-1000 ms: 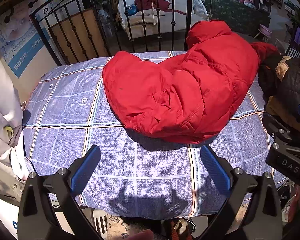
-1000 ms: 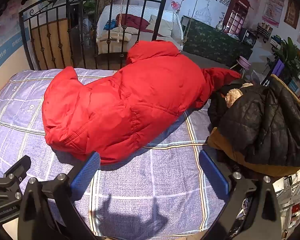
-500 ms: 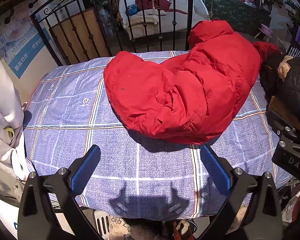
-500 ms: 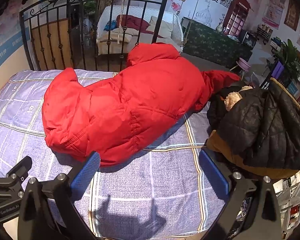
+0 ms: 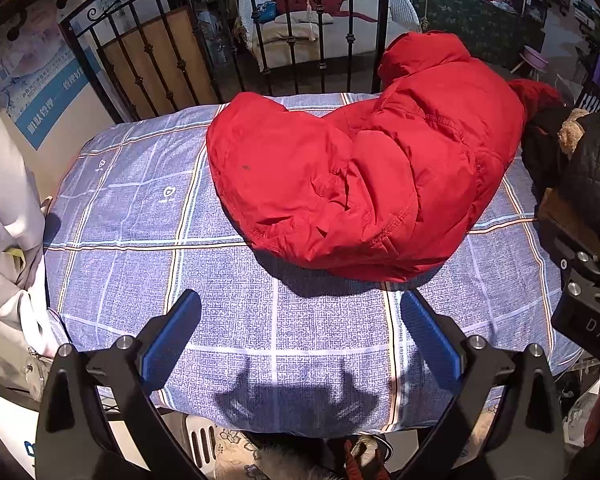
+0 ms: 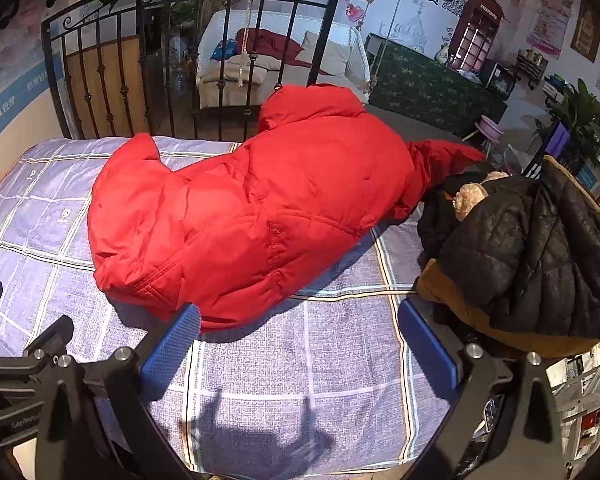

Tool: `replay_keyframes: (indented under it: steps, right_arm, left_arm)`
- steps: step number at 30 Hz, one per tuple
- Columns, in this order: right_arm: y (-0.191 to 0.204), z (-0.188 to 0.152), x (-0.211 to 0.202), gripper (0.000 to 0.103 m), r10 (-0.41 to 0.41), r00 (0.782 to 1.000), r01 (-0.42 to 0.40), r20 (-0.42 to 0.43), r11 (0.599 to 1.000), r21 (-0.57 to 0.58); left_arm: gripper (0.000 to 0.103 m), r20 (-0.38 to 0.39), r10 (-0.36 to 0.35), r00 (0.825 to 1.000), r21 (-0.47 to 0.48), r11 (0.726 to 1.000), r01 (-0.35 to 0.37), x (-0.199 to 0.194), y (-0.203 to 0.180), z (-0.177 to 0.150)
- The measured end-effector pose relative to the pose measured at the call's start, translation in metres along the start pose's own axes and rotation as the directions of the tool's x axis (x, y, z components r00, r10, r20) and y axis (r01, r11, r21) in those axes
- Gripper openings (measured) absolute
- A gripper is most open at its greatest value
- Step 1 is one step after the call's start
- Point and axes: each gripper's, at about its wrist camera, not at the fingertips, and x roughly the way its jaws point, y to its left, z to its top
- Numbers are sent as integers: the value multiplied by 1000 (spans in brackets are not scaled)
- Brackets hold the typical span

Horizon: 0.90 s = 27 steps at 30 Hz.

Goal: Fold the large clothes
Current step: 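Move both grippers toward the crumpled red jacket on the bed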

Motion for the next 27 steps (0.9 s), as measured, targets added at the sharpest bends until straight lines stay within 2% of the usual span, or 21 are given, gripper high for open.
replay_keyframes:
  steps: [27]
  right_arm:
    - [5, -3, 1, 97, 9, 1000, -9, 0, 1000, -2]
  left_arm:
    - [99, -10, -4, 1000, -14, 1000, 4, 2, 4, -3]
